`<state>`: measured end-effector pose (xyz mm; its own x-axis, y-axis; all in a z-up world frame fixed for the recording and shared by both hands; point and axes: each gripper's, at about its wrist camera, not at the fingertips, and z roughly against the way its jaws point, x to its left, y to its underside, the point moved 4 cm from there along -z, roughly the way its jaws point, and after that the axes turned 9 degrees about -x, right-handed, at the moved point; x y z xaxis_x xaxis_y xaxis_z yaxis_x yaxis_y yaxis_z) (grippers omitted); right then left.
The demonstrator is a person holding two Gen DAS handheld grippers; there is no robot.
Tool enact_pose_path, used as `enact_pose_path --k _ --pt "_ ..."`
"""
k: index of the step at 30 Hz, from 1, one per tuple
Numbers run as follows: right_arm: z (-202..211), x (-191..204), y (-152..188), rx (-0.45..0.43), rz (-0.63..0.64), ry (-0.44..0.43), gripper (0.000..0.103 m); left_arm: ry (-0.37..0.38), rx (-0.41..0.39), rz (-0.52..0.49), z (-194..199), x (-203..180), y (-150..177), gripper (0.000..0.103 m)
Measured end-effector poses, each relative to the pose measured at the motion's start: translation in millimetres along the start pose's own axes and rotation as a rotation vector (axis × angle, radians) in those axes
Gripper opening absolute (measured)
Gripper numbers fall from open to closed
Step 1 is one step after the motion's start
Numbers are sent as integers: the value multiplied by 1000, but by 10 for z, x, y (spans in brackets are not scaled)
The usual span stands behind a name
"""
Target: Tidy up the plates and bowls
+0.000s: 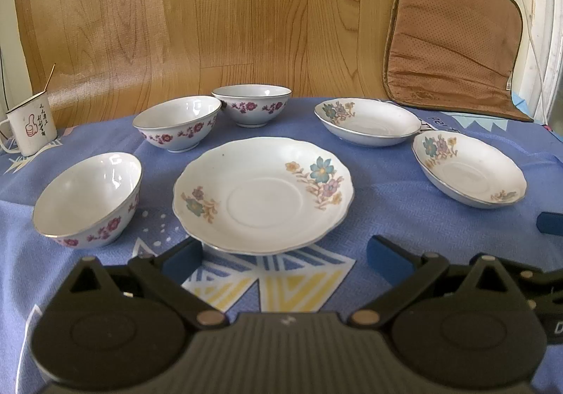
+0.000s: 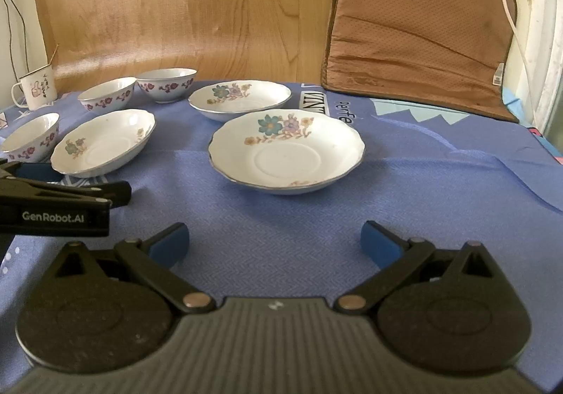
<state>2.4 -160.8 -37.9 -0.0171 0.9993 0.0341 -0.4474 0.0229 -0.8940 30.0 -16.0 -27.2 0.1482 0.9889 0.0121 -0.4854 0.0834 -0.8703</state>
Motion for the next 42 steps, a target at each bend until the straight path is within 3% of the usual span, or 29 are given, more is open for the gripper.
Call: enact_pose_path --k 42 --pt "49 -72 0 -18 -44 -18 103 -3 0 0 -1 -9 -1 103"
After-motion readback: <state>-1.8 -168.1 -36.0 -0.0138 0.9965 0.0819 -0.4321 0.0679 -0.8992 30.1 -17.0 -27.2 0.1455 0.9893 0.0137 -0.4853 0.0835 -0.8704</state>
